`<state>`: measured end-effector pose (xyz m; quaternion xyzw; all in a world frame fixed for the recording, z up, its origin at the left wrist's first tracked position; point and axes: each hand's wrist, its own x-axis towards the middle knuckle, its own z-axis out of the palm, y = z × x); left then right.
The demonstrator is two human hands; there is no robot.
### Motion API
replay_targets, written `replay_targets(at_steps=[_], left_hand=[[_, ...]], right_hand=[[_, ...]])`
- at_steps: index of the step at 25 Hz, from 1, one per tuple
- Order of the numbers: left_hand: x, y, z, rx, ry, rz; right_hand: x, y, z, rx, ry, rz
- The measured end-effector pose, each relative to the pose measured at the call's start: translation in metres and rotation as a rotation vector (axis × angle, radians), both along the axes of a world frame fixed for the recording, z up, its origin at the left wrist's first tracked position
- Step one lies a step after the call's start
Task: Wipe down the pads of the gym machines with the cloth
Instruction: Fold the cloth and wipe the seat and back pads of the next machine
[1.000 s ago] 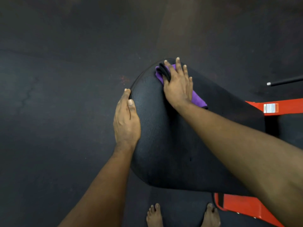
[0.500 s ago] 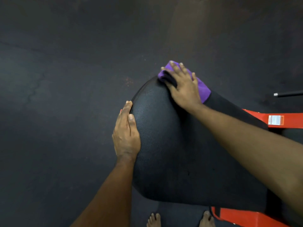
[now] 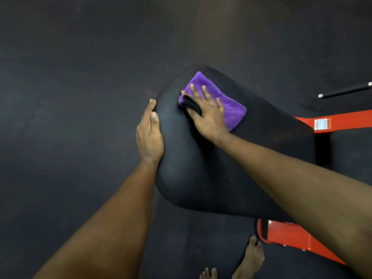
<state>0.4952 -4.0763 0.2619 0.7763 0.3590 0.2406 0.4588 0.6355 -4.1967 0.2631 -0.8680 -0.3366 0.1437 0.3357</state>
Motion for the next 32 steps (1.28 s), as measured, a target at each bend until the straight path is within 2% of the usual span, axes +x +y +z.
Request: replay_targets(at_steps=[3,6,8,11,13,15,17,22,24,27,32], left_hand=[[-0.005,0.012,-0.011,-0.179,-0.077,-0.091],[-0.005,0.018,-0.005,-0.237,0.028,-0.146],[-0.012,0.013,0.004,-0.189,0.123,-0.145],[-0.03,-0.01,0.013,-0.015,0.249,-0.146],[-0.045,-0.035,0.015,-0.001,0.292,-0.101],[-0.055,-0.057,0.017,-0.02,0.351,-0.001],[-0.062,-0.074,0.016,0.006,0.37,0.079],[-0.068,-0.088,0.014,0.056,0.315,0.172],[-0.067,-0.093,0.012,0.081,0.276,0.223],[-0.066,-0.093,0.002,0.133,0.232,0.276],[-0.066,-0.078,-0.022,0.161,0.102,0.3]], right_hand=[[-0.061,-0.023,-0.003,0.029,-0.022,0.051],[-0.121,-0.049,-0.008,0.048,-0.061,0.067],[-0.16,-0.069,-0.01,0.04,-0.074,0.102],[-0.202,-0.108,-0.016,0.012,-0.159,0.208],[-0.216,-0.138,-0.025,-0.01,-0.212,0.259],[-0.218,-0.161,-0.037,-0.018,-0.207,0.227],[-0.222,-0.174,-0.043,0.027,-0.127,0.095],[-0.186,-0.174,-0.015,0.392,0.205,-0.406],[-0.153,-0.17,0.007,0.467,0.242,-0.405],[-0.111,-0.156,0.033,0.501,0.213,-0.264],[-0.073,-0.129,0.03,0.557,0.048,-0.158]])
